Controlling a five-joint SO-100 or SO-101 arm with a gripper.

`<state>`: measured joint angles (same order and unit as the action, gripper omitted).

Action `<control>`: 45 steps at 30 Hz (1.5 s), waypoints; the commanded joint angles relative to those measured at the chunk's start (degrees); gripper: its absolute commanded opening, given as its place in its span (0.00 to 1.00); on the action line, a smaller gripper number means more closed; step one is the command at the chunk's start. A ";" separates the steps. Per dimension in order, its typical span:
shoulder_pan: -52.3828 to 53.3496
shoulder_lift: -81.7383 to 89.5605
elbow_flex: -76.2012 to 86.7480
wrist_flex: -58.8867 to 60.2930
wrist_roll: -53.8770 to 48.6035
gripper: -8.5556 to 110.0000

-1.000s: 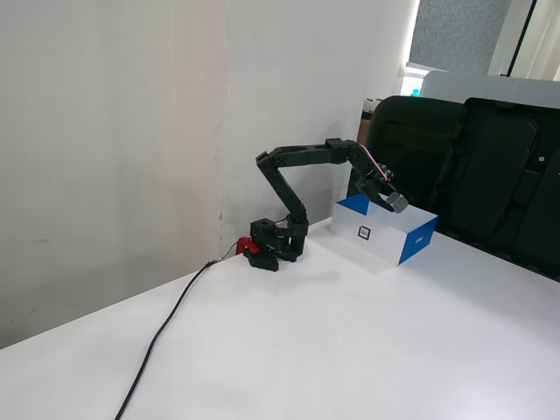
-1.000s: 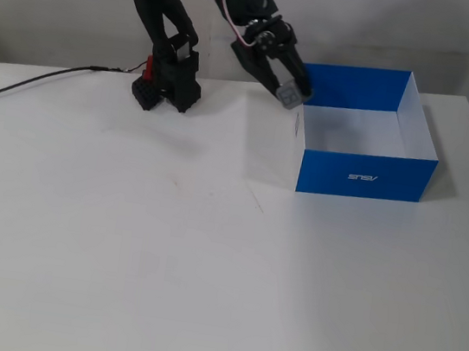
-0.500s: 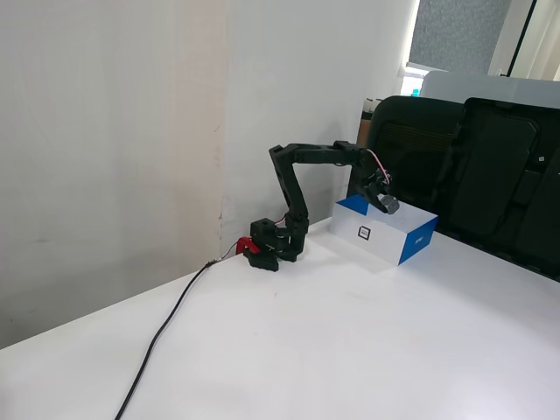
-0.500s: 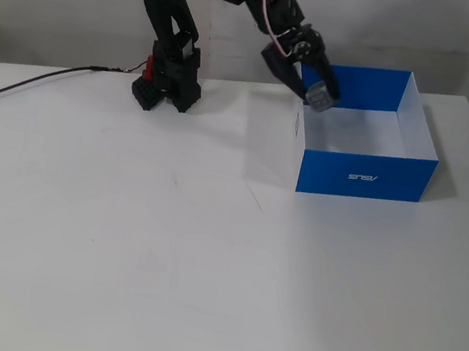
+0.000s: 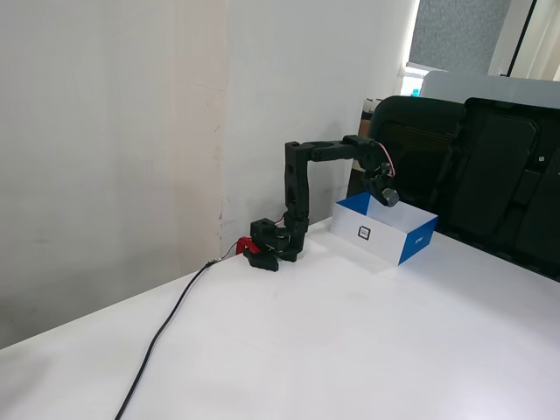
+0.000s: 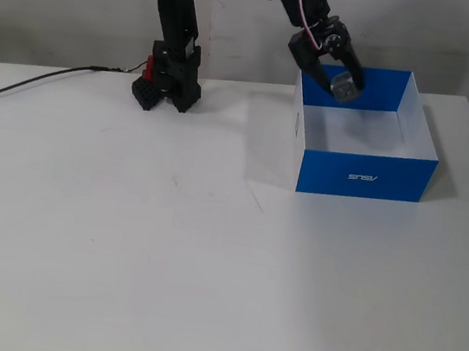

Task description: Grasp the gray block and put it in the box.

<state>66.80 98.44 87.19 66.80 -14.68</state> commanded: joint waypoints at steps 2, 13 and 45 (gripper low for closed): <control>0.97 -0.79 -7.12 1.93 0.70 0.36; -1.32 0.18 -7.29 3.69 0.79 0.18; -35.60 32.78 17.31 9.84 0.00 0.07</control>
<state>35.33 123.40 102.57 76.73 -14.33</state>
